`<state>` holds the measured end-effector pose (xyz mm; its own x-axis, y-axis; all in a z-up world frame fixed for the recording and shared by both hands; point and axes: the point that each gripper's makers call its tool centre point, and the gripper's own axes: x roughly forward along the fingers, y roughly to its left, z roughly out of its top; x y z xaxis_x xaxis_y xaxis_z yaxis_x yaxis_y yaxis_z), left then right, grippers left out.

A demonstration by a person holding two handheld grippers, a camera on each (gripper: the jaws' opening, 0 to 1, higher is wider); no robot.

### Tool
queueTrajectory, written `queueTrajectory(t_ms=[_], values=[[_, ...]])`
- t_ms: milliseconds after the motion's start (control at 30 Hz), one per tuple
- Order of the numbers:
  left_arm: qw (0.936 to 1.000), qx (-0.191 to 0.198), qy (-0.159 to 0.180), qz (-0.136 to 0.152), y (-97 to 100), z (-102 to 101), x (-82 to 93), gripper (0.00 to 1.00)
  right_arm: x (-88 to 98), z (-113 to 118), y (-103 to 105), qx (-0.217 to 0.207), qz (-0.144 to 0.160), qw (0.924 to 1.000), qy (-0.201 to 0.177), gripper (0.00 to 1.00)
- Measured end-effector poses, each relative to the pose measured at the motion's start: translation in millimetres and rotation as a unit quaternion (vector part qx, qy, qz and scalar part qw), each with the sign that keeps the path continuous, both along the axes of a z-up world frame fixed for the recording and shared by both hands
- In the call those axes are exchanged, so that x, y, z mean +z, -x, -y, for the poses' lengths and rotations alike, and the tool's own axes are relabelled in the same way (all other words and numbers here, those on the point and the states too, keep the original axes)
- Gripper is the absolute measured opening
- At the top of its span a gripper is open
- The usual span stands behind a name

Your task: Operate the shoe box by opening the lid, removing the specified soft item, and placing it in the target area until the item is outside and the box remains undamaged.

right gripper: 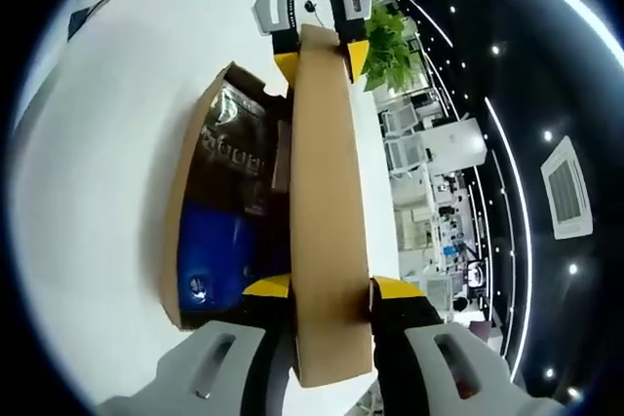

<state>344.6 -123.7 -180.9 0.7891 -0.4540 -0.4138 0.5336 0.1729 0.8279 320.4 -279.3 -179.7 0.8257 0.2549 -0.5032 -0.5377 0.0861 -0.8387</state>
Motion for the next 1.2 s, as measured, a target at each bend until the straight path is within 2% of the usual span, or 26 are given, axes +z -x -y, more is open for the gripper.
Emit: queueTrajectory(t_ms=[500, 733, 867, 1000, 1200], values=[[1.0, 0.001, 0.004, 0.002, -11.2, 3.7, 17.8, 0.3, 15.1, 0.2, -15.4, 0.005, 0.016, 0.9999, -0.001, 0.25], [1.0, -0.003, 0.004, 0.002, -15.2, 3.5, 18.8, 0.29, 18.7, 0.0, -21.4, 0.008, 0.022, 0.9997, 0.002, 0.24], [0.9999, -0.001, 0.009, 0.005, -22.5, 4.6, 25.9, 0.28, 23.9, 0.2, -27.3, 0.007, 0.027, 0.9996, 0.002, 0.23], [0.9998, -0.009, 0.01, 0.014, -21.8, 9.3, 33.2, 0.26, 28.8, 0.7, -33.9, 0.005, 0.032, 0.9995, 0.002, 0.21], [0.9997, -0.011, 0.009, 0.02, -27.3, 11.4, 34.6, 0.26, 31.9, 0.5, -38.9, 0.007, 0.037, 0.9993, 0.004, 0.2]])
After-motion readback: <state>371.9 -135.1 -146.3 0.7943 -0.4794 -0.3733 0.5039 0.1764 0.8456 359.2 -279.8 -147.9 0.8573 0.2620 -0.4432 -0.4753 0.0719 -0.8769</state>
